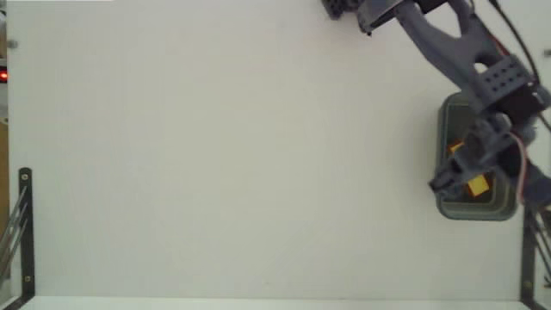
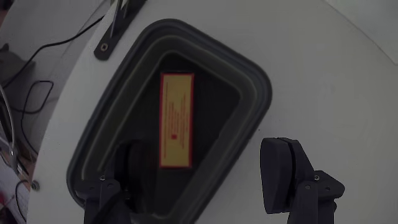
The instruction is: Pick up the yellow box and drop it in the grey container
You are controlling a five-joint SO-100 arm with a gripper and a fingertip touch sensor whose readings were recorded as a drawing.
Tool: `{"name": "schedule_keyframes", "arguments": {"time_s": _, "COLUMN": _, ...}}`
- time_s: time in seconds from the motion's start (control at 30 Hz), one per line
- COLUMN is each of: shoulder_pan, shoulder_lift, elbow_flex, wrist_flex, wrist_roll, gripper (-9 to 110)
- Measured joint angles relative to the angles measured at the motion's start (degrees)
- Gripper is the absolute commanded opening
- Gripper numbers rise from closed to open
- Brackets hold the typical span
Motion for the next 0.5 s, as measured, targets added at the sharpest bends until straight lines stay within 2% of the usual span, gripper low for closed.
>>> {"name": "schedule_keyframes", "arguments": {"time_s": 0.5, "shoulder_pan": 8.61, "shoulder_lift": 11.6, "elbow_flex": 10.81, "wrist_flex": -0.09, "wrist_roll": 0.0, "gripper": 110}}
